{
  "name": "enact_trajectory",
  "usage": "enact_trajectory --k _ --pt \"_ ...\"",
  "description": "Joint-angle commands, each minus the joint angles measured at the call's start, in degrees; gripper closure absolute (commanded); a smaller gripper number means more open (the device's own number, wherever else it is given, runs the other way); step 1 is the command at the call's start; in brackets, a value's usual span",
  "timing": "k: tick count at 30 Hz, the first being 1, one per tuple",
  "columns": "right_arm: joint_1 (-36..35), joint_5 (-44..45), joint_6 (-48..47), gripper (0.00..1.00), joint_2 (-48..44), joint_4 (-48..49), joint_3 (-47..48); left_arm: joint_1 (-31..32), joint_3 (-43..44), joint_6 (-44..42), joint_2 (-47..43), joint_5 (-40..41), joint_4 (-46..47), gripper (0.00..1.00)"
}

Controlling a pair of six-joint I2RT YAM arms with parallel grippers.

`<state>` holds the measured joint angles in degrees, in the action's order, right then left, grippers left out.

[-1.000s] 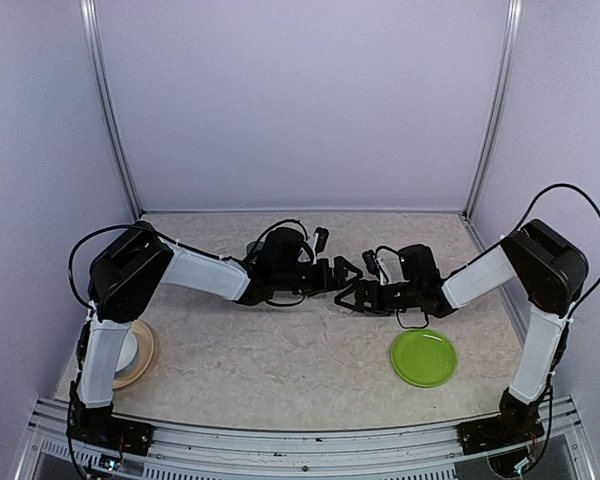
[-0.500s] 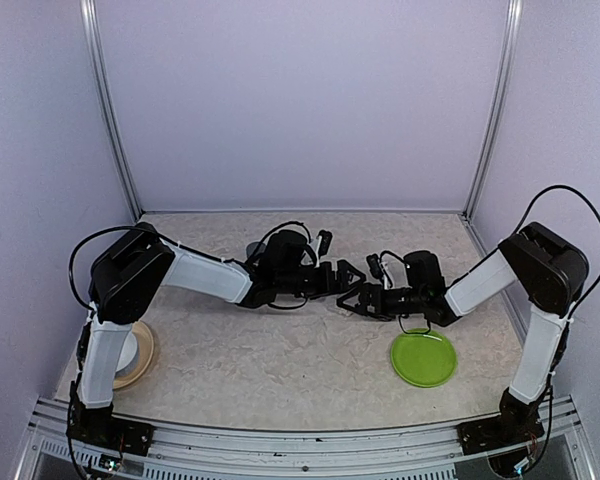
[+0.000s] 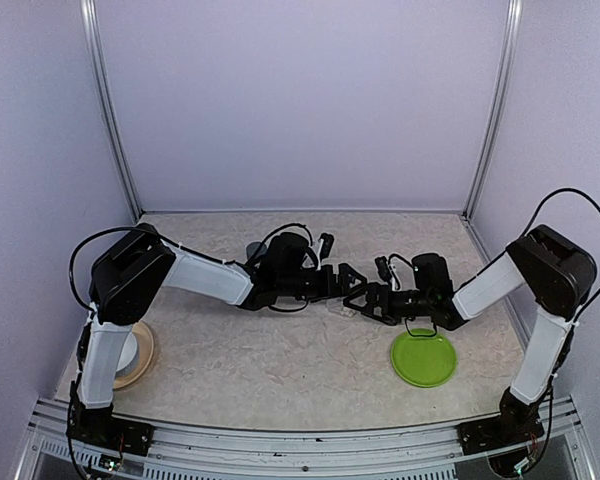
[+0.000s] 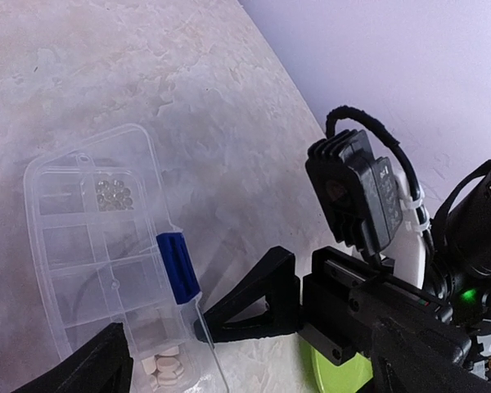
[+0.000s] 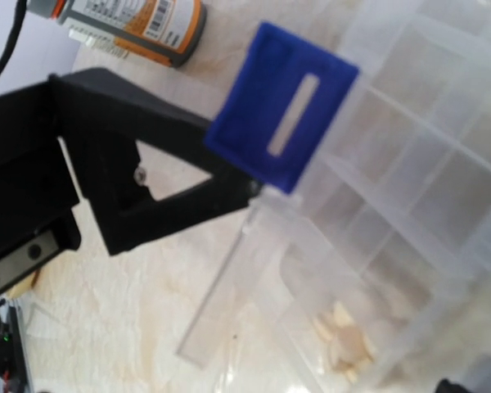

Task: Sort the pills into containers
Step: Close the lid of the pill container.

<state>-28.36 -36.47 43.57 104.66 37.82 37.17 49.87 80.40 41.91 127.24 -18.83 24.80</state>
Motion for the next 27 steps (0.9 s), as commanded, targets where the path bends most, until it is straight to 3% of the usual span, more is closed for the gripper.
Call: enact_trajectory --k 1,16,27 --pt "1.6 -1.0 3.4 0.00 -2.5 3.8 -2.0 0.8 -1.2 -1.3 -1.3 -0.7 -1.0 0.01" --pt "5.2 0.5 5.1 0.00 -5.3 1.5 -4.3 2.1 0.1 -1.9 -0.6 -0.8 -1.4 0.01" --pt "5.9 -4.3 11.7 0.01 1.5 13.2 -2.9 2.3 0.2 -2.4 -1.8 -0.5 -1.4 0.01"
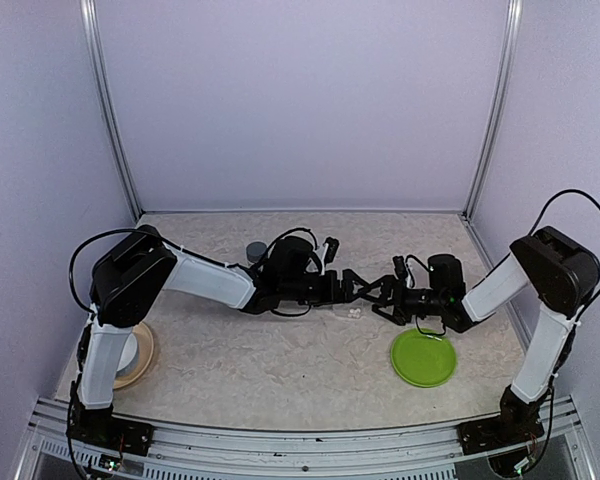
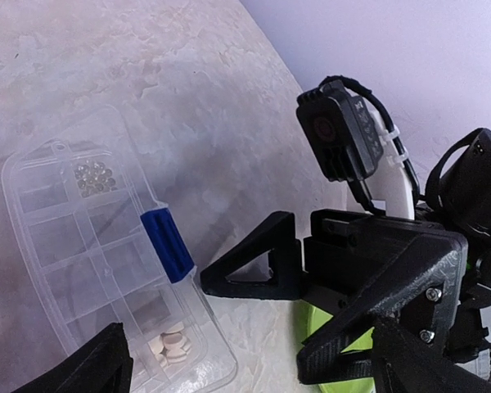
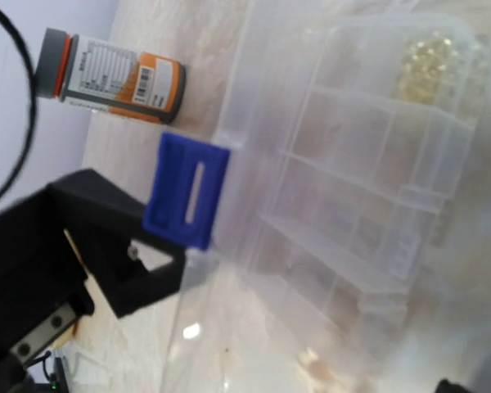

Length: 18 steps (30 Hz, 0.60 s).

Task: Sort the pills into containers
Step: Close the lid of the pill container.

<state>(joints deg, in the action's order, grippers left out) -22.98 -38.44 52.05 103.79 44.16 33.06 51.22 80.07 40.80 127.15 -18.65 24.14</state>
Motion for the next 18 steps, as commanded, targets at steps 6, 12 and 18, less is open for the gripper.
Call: enact_trajectory --k 6,12,18 --pt "0.4 -3.3 4.4 0.02 4.3 8.9 2.2 1.2 1.8 -1.3 -1.5 -0.7 -1.3 0.01" --pt "0.4 -3.9 5.1 0.04 4.8 9.6 2.7 1.4 2.6 -0.9 -0.9 -0.9 -1.4 0.01" --pt "0.5 -4.5 6.2 0.05 5.7 11.5 1.9 1.5 3.3 -0.1 0.4 -1.5 -1.3 0.01"
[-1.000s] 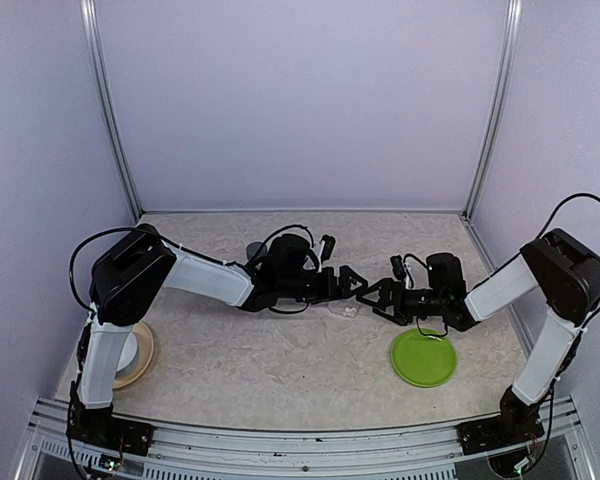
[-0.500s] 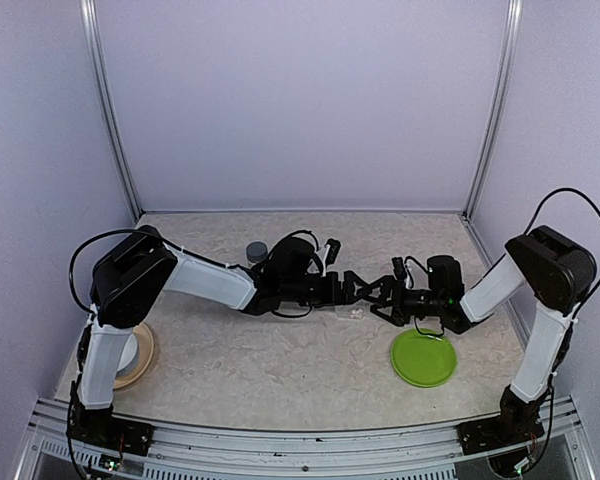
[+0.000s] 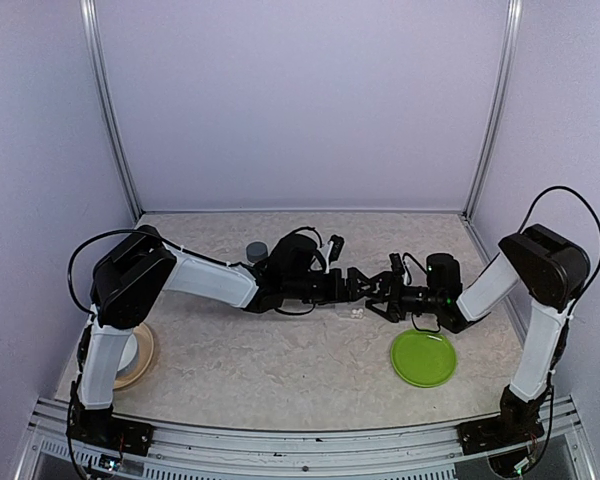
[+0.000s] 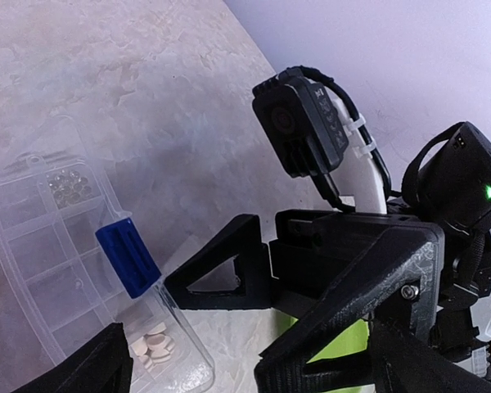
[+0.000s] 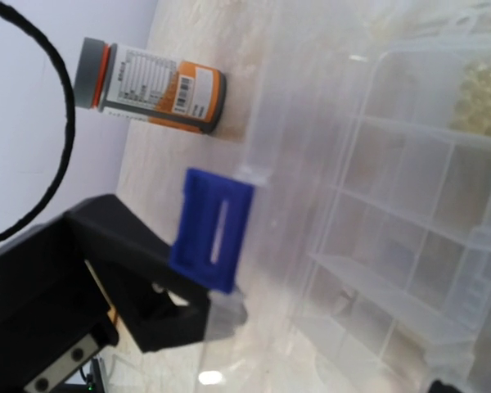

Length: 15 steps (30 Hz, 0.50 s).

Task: Sort the pills into containers
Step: Close the lid of the pill container.

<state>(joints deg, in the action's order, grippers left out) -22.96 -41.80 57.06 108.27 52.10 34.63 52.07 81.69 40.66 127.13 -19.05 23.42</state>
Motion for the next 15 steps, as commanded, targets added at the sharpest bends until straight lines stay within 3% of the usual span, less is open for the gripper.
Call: enact_trajectory --k 1,9,15 --pt "0.4 -1.2 1.3 0.05 1.4 3.8 0.2 0.7 1.7 0.2 0.6 -1.2 -0.6 0.01" --pt "0.5 0.6 1.6 0.03 0.9 2.6 -0.6 1.3 2.8 0.6 2.9 -1.8 -1.4 0.01" --pt "1.1 4.2 -0.4 0.02 -1.5 -3.4 -0.7 1.7 3.3 0.8 4.2 -2.0 -1.5 0.01"
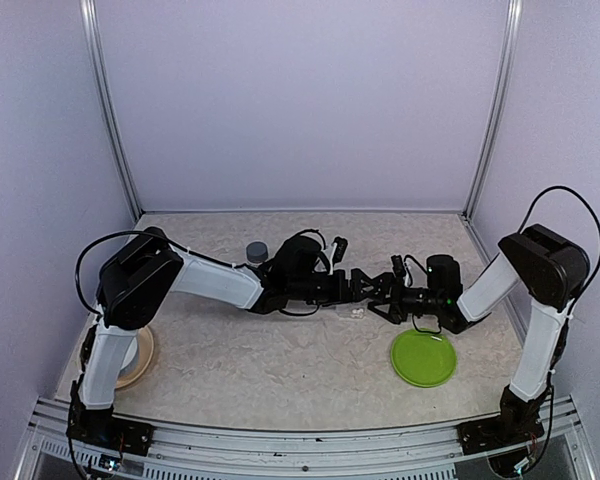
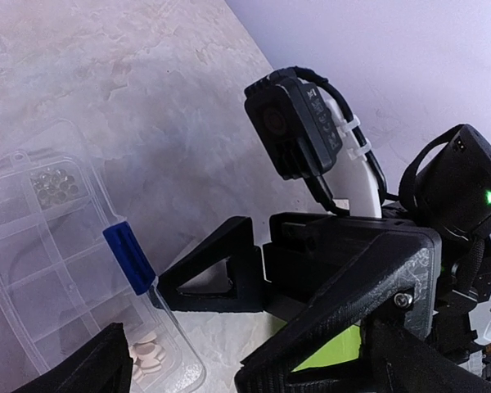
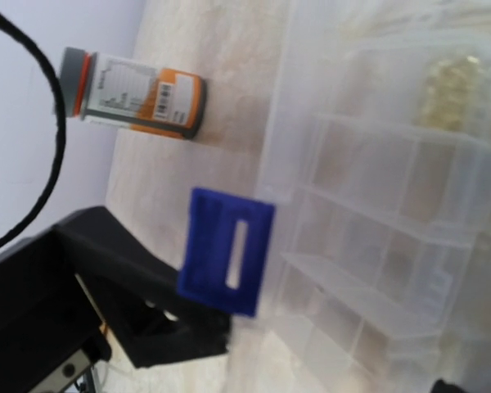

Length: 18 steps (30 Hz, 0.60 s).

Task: Sort the pills into containers
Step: Close the lid of the pill container.

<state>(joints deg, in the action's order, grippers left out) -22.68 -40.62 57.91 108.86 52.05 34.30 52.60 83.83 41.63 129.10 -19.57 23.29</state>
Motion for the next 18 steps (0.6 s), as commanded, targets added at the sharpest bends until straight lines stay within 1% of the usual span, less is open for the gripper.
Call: enact_trajectory --k 1,7,18 --pt "0.9 3.9 -1.8 0.02 -2.7 -4.2 -0.5 1.3 1.2 -0.1 2.4 -1.5 -1.4 0.01" --pt "1.2 6.5 -3.2 0.02 -5.4 -7.6 -0.7 1.4 2.0 -0.1 3.6 -1.5 -2.0 0.01" --pt "1.2 18.0 -10.7 0.01 -12.7 -24.2 1.8 1.5 3.5 -0.5 4.9 0.3 -5.2 0.01"
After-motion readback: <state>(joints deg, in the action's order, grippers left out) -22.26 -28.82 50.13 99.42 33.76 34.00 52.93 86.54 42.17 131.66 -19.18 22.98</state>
